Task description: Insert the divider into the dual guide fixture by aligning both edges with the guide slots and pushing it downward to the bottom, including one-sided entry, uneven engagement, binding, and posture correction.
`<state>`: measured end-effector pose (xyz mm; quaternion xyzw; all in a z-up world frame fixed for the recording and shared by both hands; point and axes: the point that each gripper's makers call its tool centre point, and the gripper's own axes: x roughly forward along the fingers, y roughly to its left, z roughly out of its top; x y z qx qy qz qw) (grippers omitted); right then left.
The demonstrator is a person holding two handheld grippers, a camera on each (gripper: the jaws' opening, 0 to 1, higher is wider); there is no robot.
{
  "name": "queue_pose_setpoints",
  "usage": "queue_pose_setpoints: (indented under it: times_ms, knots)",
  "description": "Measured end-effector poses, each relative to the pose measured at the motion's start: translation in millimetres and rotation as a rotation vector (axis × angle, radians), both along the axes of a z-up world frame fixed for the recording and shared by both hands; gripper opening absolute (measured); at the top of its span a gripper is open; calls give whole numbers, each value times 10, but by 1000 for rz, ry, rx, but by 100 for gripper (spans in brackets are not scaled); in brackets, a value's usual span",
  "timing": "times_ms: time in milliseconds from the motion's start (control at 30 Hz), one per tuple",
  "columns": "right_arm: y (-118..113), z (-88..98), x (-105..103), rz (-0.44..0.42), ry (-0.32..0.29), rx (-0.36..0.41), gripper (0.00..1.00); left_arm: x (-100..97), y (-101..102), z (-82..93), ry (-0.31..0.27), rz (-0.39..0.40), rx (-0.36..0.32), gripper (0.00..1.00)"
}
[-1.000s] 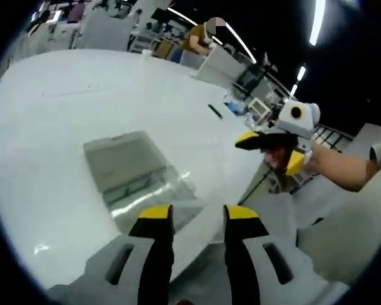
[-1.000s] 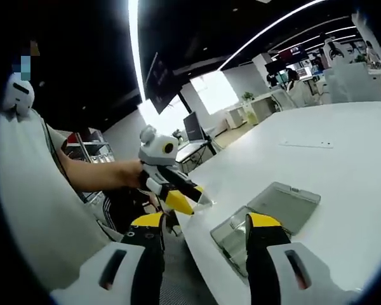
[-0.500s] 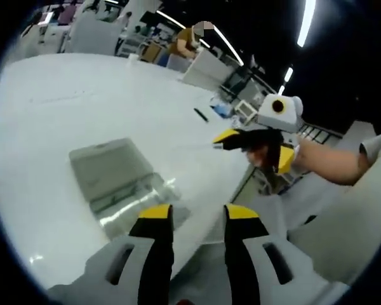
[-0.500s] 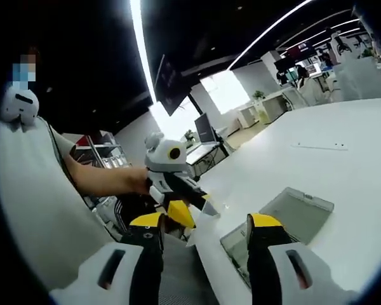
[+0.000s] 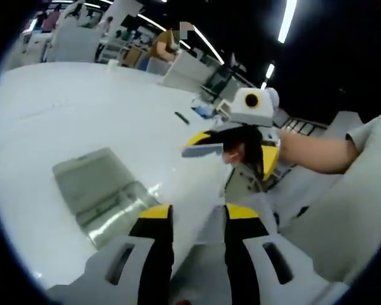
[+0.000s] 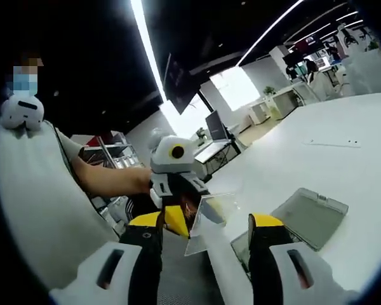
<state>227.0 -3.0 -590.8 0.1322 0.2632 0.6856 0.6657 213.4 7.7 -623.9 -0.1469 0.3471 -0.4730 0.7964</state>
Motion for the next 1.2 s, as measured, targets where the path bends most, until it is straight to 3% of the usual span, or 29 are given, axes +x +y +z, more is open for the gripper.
queue_pose_setpoints:
  times_ms: [600,1200]
  knots:
    - [3,156,-31,46,81,107,51,-45,-193,195,-28,-87,-83,27]
    - [-16,269,-97,84,120,167,41,-116,-239,212,-26,-133,-100,27]
